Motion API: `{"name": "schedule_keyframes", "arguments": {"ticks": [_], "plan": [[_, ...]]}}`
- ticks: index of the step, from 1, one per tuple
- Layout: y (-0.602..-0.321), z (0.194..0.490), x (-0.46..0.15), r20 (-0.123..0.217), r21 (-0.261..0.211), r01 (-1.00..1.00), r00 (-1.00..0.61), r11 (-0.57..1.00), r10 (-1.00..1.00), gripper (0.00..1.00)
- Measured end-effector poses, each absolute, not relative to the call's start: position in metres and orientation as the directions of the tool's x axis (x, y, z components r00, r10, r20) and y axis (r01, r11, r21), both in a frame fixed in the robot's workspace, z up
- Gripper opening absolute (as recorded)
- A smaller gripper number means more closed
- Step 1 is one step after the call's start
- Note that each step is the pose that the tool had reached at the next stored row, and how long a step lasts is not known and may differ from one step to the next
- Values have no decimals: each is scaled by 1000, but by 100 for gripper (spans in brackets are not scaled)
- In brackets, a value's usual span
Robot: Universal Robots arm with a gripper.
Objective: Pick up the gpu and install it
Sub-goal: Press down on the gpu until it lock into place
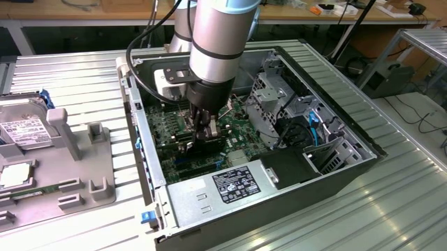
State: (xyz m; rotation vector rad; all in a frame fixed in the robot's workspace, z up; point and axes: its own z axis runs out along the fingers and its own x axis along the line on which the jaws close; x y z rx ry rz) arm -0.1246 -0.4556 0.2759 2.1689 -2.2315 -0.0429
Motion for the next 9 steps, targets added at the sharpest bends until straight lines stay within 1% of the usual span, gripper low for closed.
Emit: {"name": "schedule_keyframes", "arguments": {"ticks": [3,9], "plan": [[-456,276,-127,2,40,-999,-28,28,-1000,10],[-456,276,-150,2,40,-999,-29,29,-1000,10]]}}
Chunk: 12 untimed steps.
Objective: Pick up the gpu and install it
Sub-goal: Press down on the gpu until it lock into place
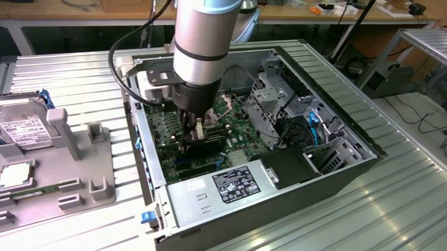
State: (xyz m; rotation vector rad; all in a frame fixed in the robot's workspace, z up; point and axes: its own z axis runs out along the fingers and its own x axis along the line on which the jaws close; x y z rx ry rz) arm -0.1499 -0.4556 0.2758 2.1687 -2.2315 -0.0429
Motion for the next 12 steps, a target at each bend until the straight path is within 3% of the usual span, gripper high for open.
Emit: {"name": "schedule_keyframes", "arguments": {"ticks": [12], "plan": [[-456,283,-160,2,40,-999,-28,28,-1000,10]]}}
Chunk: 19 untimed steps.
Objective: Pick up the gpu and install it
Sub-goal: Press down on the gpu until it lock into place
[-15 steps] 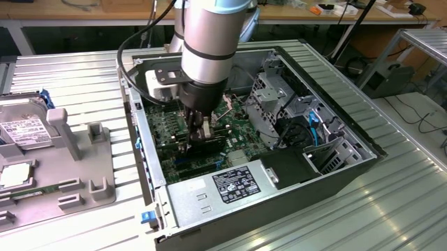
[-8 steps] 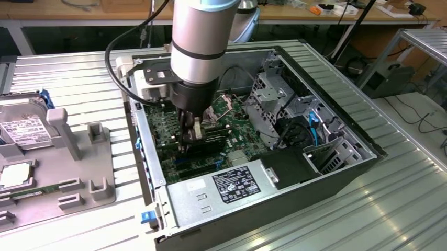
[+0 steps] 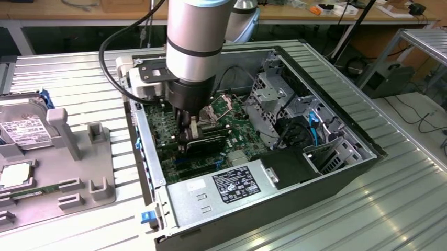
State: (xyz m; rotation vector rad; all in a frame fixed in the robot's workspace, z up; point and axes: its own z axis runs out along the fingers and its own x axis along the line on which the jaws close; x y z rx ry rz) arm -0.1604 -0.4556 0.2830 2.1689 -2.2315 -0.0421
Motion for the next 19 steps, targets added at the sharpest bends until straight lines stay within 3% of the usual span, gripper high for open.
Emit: {"name": "schedule_keyframes", "arguments": {"ticks": [19], "plan": [[-456,300,-178,8,38,-999,-28,29,-1000,10]]}}
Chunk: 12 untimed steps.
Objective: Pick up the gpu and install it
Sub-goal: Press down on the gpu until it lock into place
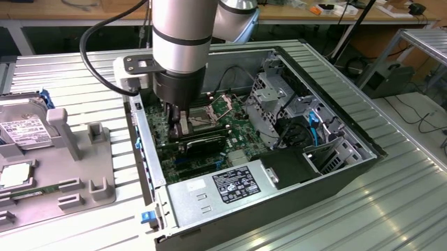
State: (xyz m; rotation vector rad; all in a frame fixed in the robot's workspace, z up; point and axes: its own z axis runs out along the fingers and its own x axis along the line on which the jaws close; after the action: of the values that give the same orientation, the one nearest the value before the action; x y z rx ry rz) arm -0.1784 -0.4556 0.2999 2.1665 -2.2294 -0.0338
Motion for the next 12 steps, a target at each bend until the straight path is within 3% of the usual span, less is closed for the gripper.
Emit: {"name": "schedule_keyframes", "arguments": {"ticks": [12], "plan": [[-454,304,-192,8,38,-999,-28,29,-1000,10]]}}
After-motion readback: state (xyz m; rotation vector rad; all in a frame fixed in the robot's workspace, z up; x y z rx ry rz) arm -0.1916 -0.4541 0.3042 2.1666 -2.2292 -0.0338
